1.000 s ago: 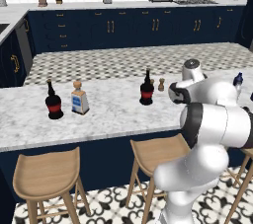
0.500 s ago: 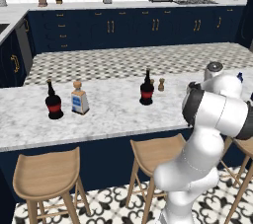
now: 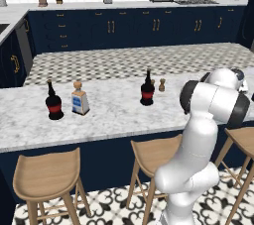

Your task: Move the plastic bottles in the middle to the plastics group, and the glass bottles in the middle to the glass group.

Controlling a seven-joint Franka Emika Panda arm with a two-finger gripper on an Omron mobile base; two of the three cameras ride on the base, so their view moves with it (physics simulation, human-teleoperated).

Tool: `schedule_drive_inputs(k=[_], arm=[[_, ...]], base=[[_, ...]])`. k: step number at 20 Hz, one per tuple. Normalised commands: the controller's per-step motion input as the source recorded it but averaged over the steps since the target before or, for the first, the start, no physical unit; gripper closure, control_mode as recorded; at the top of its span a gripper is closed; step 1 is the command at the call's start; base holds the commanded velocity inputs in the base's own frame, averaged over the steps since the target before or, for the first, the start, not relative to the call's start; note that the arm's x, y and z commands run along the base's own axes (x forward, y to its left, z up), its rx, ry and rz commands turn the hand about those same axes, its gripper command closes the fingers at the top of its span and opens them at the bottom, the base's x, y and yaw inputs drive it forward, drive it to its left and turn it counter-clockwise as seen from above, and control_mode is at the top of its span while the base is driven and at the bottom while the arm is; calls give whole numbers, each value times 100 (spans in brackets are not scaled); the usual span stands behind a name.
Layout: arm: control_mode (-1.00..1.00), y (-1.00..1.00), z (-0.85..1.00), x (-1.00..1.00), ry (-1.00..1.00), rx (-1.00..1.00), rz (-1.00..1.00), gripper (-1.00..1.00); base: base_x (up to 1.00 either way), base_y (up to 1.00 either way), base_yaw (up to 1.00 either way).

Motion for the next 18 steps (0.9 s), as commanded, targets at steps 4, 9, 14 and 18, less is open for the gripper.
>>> schedule_drive_inputs(k=[4, 9, 14, 18], arm=[[-100, -75, 2, 17, 1, 6, 1, 100], [-100, -60, 6, 19, 4, 7, 0, 100], [-100, -36, -5, 27, -2, 4, 1, 100], [-100, -20, 11, 47, 0, 2, 0, 100]], base=[[0, 0, 0], [0, 0, 0], [0, 0, 0], [0, 0, 0]])
